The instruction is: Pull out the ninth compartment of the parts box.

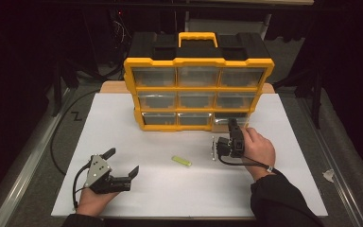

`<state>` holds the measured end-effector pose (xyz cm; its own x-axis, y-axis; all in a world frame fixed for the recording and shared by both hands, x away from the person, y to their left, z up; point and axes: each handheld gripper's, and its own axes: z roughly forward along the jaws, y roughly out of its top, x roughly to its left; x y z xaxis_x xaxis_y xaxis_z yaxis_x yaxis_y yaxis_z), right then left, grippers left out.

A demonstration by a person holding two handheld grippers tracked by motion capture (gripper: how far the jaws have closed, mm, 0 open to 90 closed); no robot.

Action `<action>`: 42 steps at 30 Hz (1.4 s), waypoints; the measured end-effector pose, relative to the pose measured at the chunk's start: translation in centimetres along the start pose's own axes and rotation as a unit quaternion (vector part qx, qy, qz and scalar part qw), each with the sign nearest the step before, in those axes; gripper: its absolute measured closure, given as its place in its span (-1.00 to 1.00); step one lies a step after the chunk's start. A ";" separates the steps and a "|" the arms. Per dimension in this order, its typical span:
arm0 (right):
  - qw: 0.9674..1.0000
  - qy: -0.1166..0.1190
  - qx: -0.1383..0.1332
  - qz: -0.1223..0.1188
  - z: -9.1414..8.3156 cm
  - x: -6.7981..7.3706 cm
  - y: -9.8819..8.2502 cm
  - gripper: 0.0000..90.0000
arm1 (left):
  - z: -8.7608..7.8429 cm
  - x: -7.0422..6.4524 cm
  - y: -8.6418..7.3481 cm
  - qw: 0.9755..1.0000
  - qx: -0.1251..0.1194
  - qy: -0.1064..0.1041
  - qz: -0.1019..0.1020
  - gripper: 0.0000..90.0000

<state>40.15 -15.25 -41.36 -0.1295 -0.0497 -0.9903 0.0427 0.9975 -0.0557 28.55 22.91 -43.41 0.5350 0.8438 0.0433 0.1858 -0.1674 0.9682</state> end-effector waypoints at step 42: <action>1.000 0.000 -0.018 -0.007 -4.5 0.7 -0.7 0.78 | 0.0 0.1 0.0 1.000 -0.003 0.001 -0.002 -1.00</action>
<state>35.53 -15.74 -41.42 -0.1292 -0.0641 -0.9895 0.0043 0.9979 -0.0652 28.57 22.97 -43.38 0.5322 0.8456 0.0405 0.1833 -0.1618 0.9697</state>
